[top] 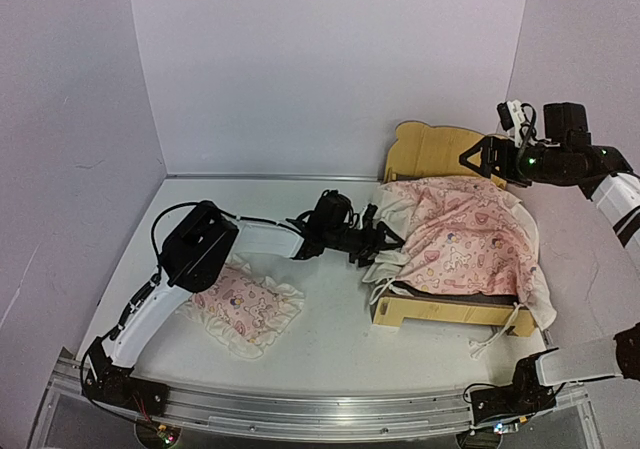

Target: Set up the pet bed

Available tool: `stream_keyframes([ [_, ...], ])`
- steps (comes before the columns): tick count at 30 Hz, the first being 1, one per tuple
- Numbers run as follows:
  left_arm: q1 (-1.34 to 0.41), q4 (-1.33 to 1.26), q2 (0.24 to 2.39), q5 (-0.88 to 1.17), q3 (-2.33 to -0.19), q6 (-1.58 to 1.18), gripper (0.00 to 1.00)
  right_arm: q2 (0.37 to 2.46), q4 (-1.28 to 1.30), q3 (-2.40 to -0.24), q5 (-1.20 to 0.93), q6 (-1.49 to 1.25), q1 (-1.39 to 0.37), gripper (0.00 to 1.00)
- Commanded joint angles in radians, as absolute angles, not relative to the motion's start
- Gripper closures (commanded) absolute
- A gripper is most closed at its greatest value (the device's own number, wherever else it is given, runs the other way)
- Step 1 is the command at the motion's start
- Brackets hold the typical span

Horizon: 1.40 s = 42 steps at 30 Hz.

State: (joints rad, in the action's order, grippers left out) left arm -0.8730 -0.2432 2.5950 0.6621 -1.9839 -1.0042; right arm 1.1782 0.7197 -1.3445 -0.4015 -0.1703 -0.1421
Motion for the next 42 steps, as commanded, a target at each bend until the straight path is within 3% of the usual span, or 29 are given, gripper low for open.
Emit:
stream_keyframes([
  [1, -0.825, -0.488, 2.618, 0.733, -1.992, -1.178, 0.26, 1.177, 0.647, -1.342, -0.448, -0.211, -0.141, 0.02],
  [10, -0.821, -0.592, 2.656, 0.763, -2.012, -1.245, 0.46, 1.191, 0.603, -1.342, -0.492, -0.278, -0.149, 0.02],
  [11, -0.822, -0.597, 2.659, 0.766, -2.014, -1.249, 0.43, 1.193, 0.601, -1.345, -0.492, -0.282, -0.153, 0.02],
  [14, -0.828, -0.605, 2.682, 0.778, -2.037, -1.258, 0.24, 1.199, 0.597, -1.351, -0.489, -0.292, -0.162, 0.02],
  [19, -0.846, -0.612, 2.728, 0.785, -2.096, -1.280, 0.20, 1.206, 0.588, -1.351, -0.488, -0.307, -0.180, 0.02],
  [23, -0.841, -0.627, 2.736, 0.781, -2.104, -1.289, 0.34, 1.209, 0.586, -1.350, -0.482, -0.310, -0.189, 0.02],
  [29, -0.804, -0.684, 2.620, 0.753, -1.926, -1.241, 0.63, 1.216, 0.586, -1.350, -0.473, -0.308, -0.203, 0.02],
  [35, -0.744, -0.802, 2.446, 0.698, -1.623, -1.211, 0.78, 1.244, 0.577, -1.307, -0.454, -0.304, -0.228, 0.02],
  [42, -0.649, -0.942, 2.226, 0.600, -1.188, -1.189, 0.86, 1.315, 0.574, -1.279, -0.406, -0.299, -0.278, 0.02],
])
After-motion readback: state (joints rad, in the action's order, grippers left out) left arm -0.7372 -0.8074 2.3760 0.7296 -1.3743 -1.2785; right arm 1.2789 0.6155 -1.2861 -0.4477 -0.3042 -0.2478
